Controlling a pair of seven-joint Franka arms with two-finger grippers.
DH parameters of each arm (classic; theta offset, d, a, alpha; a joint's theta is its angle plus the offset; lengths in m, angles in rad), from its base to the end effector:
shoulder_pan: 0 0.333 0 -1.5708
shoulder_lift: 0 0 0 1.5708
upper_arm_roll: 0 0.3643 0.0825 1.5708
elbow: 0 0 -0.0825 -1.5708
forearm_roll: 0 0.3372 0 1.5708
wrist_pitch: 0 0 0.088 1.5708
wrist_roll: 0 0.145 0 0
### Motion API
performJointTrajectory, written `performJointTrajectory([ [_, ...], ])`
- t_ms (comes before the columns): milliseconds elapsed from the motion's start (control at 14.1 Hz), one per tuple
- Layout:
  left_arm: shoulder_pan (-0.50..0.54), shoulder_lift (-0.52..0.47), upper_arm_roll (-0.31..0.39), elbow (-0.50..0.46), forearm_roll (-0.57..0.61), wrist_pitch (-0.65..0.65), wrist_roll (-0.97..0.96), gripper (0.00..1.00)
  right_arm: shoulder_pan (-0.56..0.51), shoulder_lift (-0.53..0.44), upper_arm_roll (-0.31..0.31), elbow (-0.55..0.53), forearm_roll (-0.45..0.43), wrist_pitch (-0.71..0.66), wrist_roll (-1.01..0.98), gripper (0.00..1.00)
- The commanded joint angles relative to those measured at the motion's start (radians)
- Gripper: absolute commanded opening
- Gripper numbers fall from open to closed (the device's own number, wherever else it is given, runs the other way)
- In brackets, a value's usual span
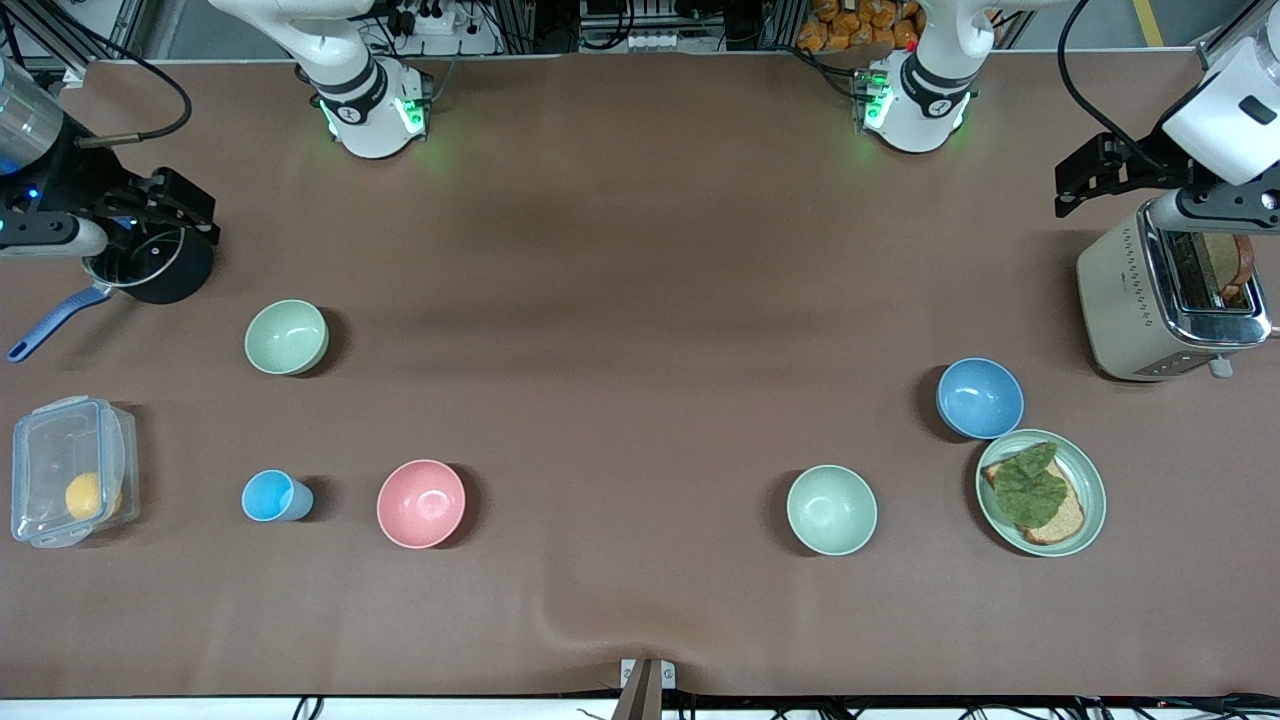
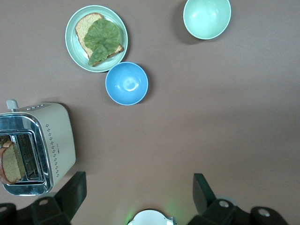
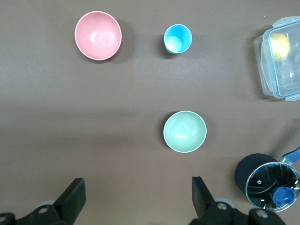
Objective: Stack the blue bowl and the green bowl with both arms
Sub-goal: 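Move the left gripper to the blue bowl while the right gripper reaches the green bowl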
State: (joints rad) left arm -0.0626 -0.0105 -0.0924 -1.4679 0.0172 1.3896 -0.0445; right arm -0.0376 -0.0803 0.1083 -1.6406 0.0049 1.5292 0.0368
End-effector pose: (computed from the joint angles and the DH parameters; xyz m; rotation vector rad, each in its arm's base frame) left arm 0.4769 -0.0721 0.6676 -3.1107 0.1680 0.1024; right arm 0.4715 0.0366 0.6409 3.1353 0.0526 -0.0491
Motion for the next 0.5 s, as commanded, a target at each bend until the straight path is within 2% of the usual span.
performJointTrajectory([
  [0,0.000,-0.005,-0.004,0.003,0.018,-0.001,0.026,1.00,-0.019,-0.001,0.008,0.008,-0.020,-0.004,-0.038,1.00],
  [283,-0.017,0.018,-0.004,0.004,0.023,-0.001,0.009,1.00,-0.021,-0.002,0.005,0.008,-0.011,-0.004,-0.041,1.00],
  [425,-0.020,0.027,-0.009,0.008,0.093,0.002,0.006,1.00,-0.022,-0.001,0.001,-0.004,-0.008,-0.007,-0.041,1.00],
])
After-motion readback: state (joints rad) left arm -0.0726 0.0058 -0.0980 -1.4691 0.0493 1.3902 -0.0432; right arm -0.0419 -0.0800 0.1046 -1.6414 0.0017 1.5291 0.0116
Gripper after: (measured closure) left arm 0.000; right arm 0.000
